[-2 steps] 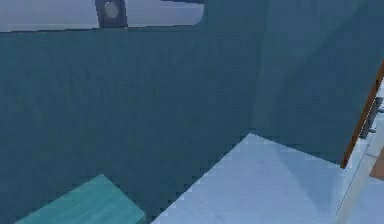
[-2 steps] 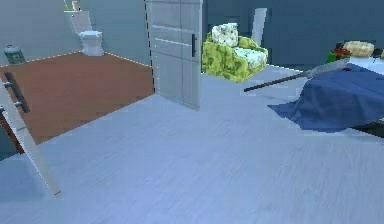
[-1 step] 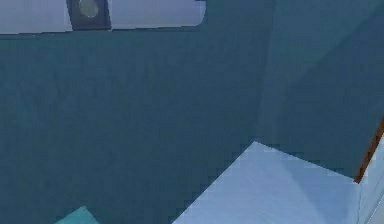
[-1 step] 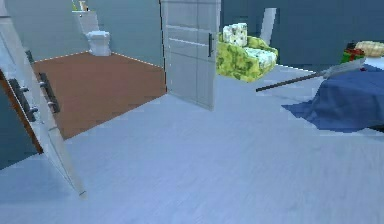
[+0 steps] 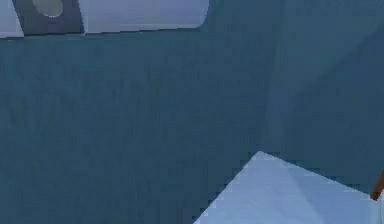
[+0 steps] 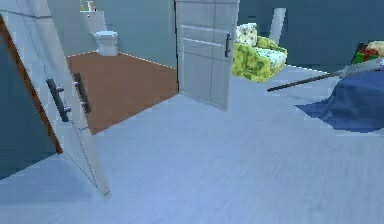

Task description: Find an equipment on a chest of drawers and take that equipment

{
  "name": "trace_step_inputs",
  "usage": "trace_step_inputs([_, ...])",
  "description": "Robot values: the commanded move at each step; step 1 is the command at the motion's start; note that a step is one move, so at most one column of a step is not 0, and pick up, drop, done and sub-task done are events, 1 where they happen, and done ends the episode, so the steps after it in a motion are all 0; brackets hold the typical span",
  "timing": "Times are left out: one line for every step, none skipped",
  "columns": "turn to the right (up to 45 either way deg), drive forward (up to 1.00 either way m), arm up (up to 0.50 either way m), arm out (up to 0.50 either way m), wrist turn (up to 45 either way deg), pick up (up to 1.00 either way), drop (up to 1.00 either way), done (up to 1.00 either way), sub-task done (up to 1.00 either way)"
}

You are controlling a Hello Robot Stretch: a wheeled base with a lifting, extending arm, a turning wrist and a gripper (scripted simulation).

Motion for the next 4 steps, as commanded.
trace_step_inputs([45.0,0.0,0.0,0.0,0.0,0.0,0.0,0.0,0.0])
trace_step_inputs([6.0,0.0,0.0,0.0,0.0,0.0,0.0,0.0,0.0])
trace_step_inputs([0.0,0.25,0.0,0.0,0.0,0.0,0.0,0.0,0.0])
trace_step_inputs([45.0,0.0,0.0,0.0,0.0,0.0,0.0,0.0,0.0])
